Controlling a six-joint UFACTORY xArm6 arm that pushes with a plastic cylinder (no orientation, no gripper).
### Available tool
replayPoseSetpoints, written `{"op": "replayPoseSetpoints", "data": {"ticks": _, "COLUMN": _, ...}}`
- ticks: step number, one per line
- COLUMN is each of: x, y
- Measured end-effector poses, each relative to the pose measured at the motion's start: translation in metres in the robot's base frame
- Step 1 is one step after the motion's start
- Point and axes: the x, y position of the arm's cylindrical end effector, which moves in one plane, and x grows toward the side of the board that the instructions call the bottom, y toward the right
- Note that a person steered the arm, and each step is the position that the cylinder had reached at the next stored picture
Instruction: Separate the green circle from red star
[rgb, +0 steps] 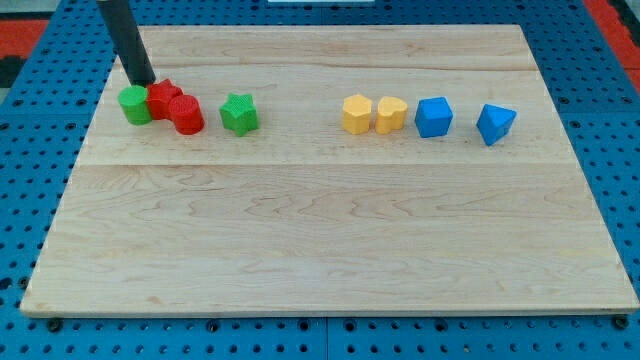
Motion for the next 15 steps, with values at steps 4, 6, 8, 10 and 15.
{"op": "replayPoseSetpoints", "data": {"ticks": 4, "x": -0.012, "y": 0.073}}
{"op": "replayPoseSetpoints", "data": {"ticks": 6, "x": 0.001, "y": 0.047}}
{"op": "replayPoseSetpoints", "data": {"ticks": 8, "x": 0.008, "y": -0.012}}
{"op": "replayPoseSetpoints", "data": {"ticks": 10, "x": 0.015, "y": 0.0}}
{"op": "replayPoseSetpoints", "data": {"ticks": 15, "x": 0.134, "y": 0.007}}
